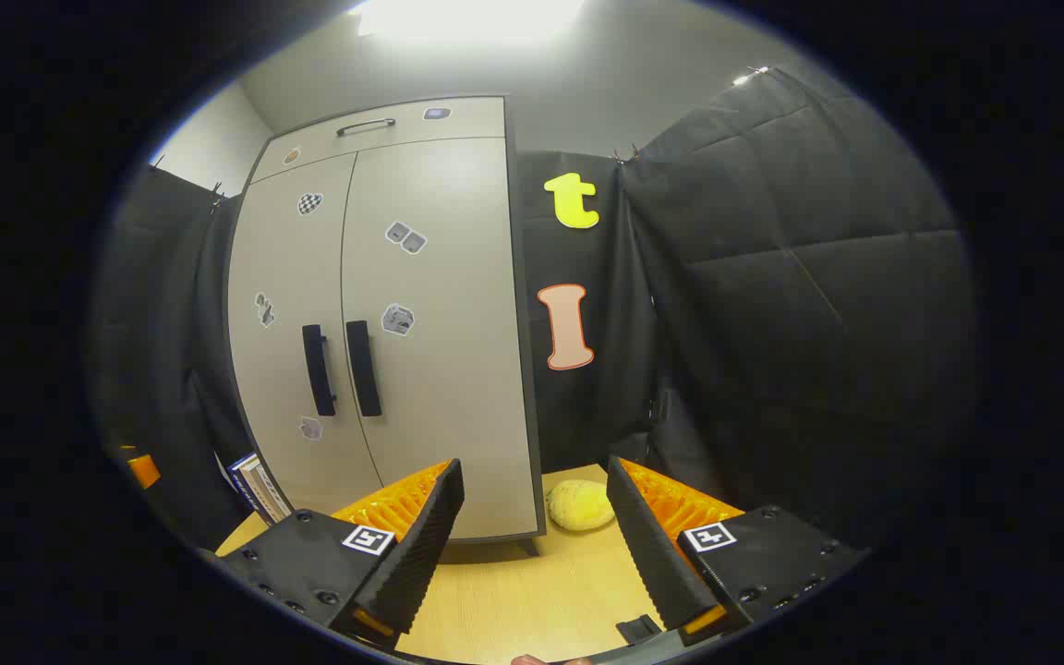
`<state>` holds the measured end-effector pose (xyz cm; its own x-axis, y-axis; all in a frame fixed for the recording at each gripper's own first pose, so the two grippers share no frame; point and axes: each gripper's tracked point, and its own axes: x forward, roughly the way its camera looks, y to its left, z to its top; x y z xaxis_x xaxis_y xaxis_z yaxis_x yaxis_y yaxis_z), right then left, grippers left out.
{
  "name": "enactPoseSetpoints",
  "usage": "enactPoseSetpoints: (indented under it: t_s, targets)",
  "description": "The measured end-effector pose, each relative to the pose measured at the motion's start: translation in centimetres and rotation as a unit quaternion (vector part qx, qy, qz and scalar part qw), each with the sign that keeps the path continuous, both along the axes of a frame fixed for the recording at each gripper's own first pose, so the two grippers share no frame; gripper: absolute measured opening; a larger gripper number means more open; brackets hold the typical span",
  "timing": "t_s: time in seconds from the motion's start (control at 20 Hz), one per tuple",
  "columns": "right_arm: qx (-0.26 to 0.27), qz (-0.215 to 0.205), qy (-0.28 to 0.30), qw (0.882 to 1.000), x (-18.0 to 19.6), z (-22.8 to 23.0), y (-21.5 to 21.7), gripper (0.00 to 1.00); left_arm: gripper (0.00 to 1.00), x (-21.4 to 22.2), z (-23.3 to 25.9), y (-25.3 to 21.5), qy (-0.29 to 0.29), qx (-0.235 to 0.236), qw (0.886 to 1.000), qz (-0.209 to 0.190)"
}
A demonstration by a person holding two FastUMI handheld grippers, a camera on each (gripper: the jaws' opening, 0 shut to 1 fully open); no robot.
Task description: Open the right door of the double-door shoe cabinet with the right hand, and open the left door with the left hand.
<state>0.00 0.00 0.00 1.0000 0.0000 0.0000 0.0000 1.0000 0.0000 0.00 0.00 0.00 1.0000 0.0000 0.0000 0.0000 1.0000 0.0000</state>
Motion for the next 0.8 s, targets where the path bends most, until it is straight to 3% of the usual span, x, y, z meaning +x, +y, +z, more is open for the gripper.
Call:
enactPoseSetpoints:
  t_s: [0.35, 0.8]
  targets:
    - [-0.025, -0.005, 0.007, 1.0, -0.1, -0.1, 0.1, 0.98, 0.91, -0.1, -1.2, 0.2, 0.006, -0.016, 1.0, -0.001]
    - [-0.024, 0.055, -0.018, 0.998, 1.1, 2.7, 4.1, 0.98, 0.91, -1.1, -1.9, 1.2, 0.013, -0.005, 1.0, 0.012]
